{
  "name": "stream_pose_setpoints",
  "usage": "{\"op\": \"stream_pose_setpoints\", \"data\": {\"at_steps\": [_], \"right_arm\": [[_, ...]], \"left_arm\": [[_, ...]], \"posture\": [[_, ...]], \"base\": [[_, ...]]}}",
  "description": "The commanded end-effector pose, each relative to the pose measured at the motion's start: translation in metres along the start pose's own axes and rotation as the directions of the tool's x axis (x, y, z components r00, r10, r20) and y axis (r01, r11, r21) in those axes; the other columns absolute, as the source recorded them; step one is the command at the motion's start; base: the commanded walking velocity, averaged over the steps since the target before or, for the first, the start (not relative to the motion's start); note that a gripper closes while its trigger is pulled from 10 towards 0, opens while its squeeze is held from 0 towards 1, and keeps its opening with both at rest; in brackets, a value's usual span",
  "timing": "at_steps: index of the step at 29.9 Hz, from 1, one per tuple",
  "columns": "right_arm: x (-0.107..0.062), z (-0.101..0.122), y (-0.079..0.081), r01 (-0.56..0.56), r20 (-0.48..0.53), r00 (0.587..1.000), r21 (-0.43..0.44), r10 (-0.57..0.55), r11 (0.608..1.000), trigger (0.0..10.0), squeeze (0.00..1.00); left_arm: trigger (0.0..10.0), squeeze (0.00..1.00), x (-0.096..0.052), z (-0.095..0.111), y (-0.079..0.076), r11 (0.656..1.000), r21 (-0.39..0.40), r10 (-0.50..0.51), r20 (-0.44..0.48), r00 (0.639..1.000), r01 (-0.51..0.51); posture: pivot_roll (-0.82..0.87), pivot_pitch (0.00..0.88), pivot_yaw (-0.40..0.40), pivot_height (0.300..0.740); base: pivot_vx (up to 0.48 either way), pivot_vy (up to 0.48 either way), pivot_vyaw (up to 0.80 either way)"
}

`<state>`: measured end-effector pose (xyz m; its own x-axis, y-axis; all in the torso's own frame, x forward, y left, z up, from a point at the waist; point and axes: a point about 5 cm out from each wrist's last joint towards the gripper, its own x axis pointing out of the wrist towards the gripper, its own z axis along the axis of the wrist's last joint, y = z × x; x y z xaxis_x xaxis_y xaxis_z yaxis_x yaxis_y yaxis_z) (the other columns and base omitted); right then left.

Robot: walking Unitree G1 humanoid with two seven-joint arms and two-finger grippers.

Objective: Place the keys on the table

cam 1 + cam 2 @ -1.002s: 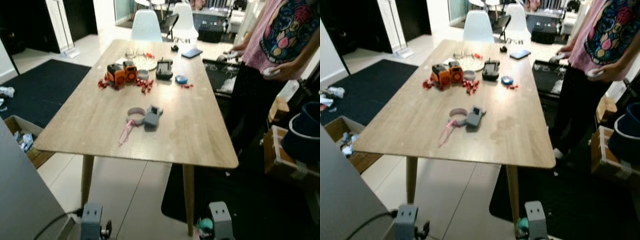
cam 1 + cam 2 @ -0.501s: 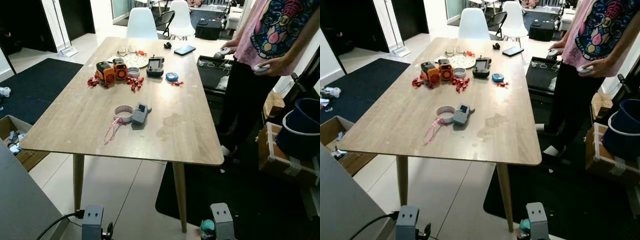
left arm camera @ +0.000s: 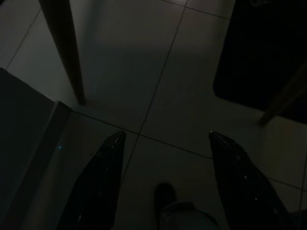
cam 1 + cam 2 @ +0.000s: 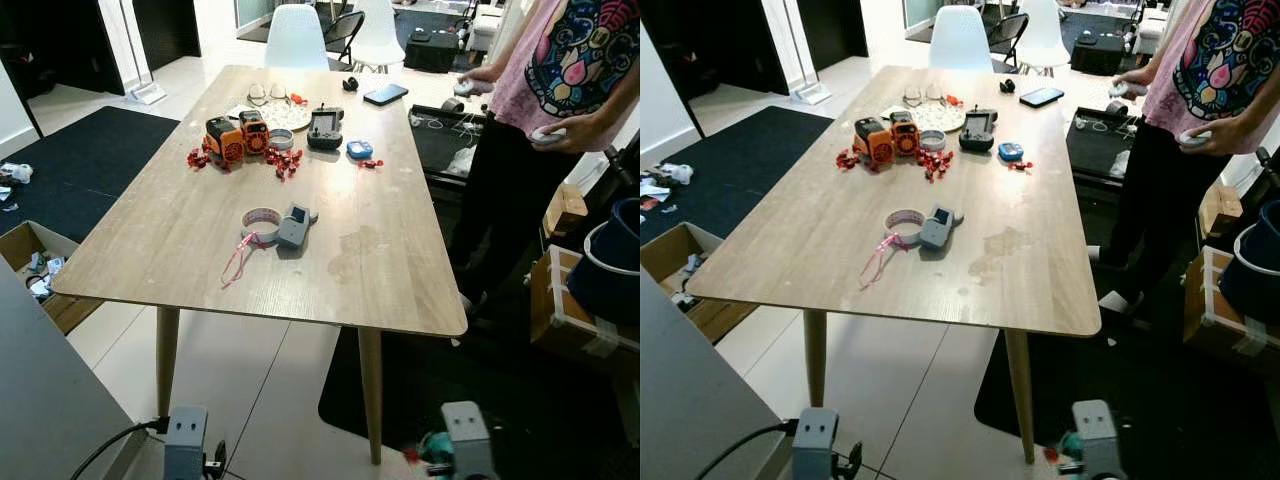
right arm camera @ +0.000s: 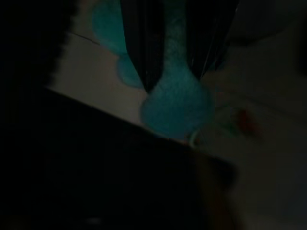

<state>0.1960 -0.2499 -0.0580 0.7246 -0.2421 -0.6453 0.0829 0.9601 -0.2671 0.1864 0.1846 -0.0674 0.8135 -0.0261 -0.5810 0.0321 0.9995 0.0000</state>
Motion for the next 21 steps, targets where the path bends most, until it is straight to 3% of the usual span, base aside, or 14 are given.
{"op": "stream_pose_setpoints", "data": {"at_steps": [1,3,5,7,8,10,12,13,15,16,17,19,20,21], "right_arm": [[-0.001,-0.001,-0.014,0.076,0.009,0.997,0.029,-0.076,0.997,10.0,0.00],[-0.001,0.009,-0.042,0.163,0.056,0.984,0.089,-0.168,0.983,10.0,0.00],[0.000,0.015,-0.052,0.189,0.077,0.977,0.115,-0.198,0.975,10.0,0.00],[0.000,0.039,-0.085,0.281,0.136,0.940,0.214,-0.313,0.936,10.0,0.00],[0.000,0.039,-0.085,0.281,0.136,0.940,0.214,-0.313,0.936,10.0,0.00],[0.000,0.073,-0.115,0.327,0.209,0.891,0.325,-0.404,0.887,10.0,0.00],[-0.003,0.108,-0.135,0.324,0.289,0.844,0.394,-0.451,0.860,10.0,0.00],[-0.003,0.108,-0.135,0.324,0.289,0.844,0.394,-0.451,0.860,10.0,0.00],[-0.006,0.145,-0.147,0.298,0.352,0.802,0.463,-0.482,0.835,10.0,0.00],[-0.006,0.145,-0.147,0.298,0.352,0.802,0.463,-0.482,0.835,10.0,0.00],[-0.006,0.168,-0.147,0.265,0.388,0.792,0.476,-0.471,0.839,10.0,0.00],[-0.006,0.216,-0.133,0.153,0.489,0.785,0.441,-0.379,0.884,10.0,0.00],[-0.006,0.216,-0.133,0.153,0.489,0.785,0.441,-0.379,0.884,10.0,0.00],[-0.007,0.232,-0.125,0.106,0.531,0.780,0.411,-0.332,0.906,10.0,0.00]], "left_arm": [[10.0,0.00,-0.003,-0.005,-0.001,1.000,0.014,-0.004,-0.015,1.000,0.004],[10.0,0.00,-0.003,-0.006,-0.001,1.000,0.013,-0.003,-0.017,1.000,0.003],[10.0,0.00,-0.003,-0.006,-0.001,1.000,0.012,-0.002,-0.018,1.000,0.003],[10.0,0.00,-0.004,-0.007,0.001,1.000,0.012,0.001,-0.022,1.000,-0.001],[10.0,0.00,-0.004,-0.007,0.001,1.000,0.012,0.001,-0.022,1.000,-0.001],[10.0,0.00,-0.004,-0.007,0.003,1.000,0.022,-0.001,-0.029,1.000,0.001],[10.0,0.00,-0.004,-0.008,0.004,1.000,0.026,-0.002,-0.032,0.999,0.002],[10.0,0.00,-0.004,-0.008,0.004,1.000,0.026,-0.002,-0.032,0.999,0.002],[10.0,0.00,-0.004,-0.007,0.004,1.000,0.025,-0.001,-0.030,1.000,0.001],[10.0,0.00,-0.004,-0.007,0.004,1.000,0.025,-0.001,-0.030,1.000,0.001],[10.0,0.00,-0.004,-0.006,0.004,0.999,0.036,-0.006,-0.027,1.000,0.007],[10.0,0.00,-0.003,-0.006,0.002,0.998,0.053,-0.021,-0.025,0.999,0.022],[10.0,0.00,-0.003,-0.006,0.002,0.998,0.053,-0.021,-0.025,0.999,0.022],[10.0,0.00,-0.003,-0.006,0.002,0.998,0.054,-0.023,-0.024,0.999,0.025]], "posture": [[0.06,0.056,-0.022,0.740],[0.06,0.056,-0.022,0.740],[0.06,0.056,-0.021,0.740],[0.06,0.056,-0.019,0.740],[0.06,0.056,-0.019,0.740],[0.05,0.056,-0.017,0.740],[0.05,0.055,-0.017,0.740],[0.05,0.055,-0.017,0.740],[0.06,0.052,-0.022,0.740],[0.06,0.052,-0.022,0.740],[0.06,0.049,-0.026,0.740],[0.06,0.046,-0.029,0.740],[0.06,0.046,-0.029,0.740],[0.06,0.045,-0.030,0.740]], "base": [[0.000,0.000,0.00],[0.000,0.000,0.00],[0.000,0.000,0.00],[0.000,0.000,0.00],[0.000,0.000,0.00],[0.000,0.000,0.00],[0.000,0.000,0.00],[0.000,0.000,0.00],[0.000,0.000,0.00],[0.000,0.000,0.00],[0.000,0.000,0.00],[0.000,0.000,0.00],[0.000,0.000,0.00],[0.000,0.000,0.00]]}}
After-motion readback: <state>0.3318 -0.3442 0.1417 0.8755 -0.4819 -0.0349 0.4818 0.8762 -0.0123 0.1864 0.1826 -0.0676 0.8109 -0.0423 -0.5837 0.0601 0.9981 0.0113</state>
